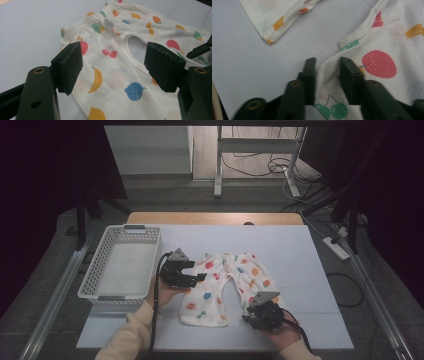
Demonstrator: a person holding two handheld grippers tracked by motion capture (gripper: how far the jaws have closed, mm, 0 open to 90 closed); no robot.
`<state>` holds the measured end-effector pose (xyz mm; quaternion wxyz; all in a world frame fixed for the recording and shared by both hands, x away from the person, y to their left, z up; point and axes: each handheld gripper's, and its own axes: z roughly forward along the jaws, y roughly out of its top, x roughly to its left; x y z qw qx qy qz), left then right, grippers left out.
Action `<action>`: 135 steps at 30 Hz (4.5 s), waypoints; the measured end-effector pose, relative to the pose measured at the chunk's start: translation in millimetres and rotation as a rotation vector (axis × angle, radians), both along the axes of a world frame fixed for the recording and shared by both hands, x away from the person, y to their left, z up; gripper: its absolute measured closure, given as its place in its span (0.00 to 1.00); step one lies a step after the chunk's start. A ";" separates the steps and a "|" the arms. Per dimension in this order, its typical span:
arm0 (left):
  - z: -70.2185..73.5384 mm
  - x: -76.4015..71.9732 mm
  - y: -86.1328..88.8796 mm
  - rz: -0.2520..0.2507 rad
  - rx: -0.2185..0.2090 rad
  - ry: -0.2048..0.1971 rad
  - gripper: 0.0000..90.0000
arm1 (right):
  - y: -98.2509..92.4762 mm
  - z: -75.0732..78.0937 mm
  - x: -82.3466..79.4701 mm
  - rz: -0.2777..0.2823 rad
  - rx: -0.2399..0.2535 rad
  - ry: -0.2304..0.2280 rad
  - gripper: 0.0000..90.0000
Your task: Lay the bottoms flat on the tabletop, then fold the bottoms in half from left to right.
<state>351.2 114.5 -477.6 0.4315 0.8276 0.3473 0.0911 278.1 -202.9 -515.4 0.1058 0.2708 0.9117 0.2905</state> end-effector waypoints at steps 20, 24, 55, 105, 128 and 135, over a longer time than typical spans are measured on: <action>0.0 -0.1 0.2 -0.008 -0.006 0.000 0.34 | -2.2 3.4 -3.6 0.102 0.129 0.058 0.92; 0.1 0.4 1.1 -0.007 -0.011 -0.002 0.33 | -5.4 8.7 -1.9 0.060 0.201 0.020 0.65; 0.6 5.6 -1.7 -0.006 -0.016 -0.004 0.33 | 44.3 11.4 13.4 0.161 0.308 -0.028 0.46; -4.8 9.0 3.1 0.038 -0.035 0.033 0.32 | 170.9 -14.1 -4.8 0.372 0.152 -0.002 0.51; -13.3 15.4 -3.5 0.075 -0.021 0.040 0.33 | 169.6 -11.0 -4.6 0.376 0.120 -0.046 0.96; -14.8 24.5 -7.2 0.116 -0.021 0.037 0.34 | 166.8 -10.0 -4.8 0.388 0.129 -0.043 0.96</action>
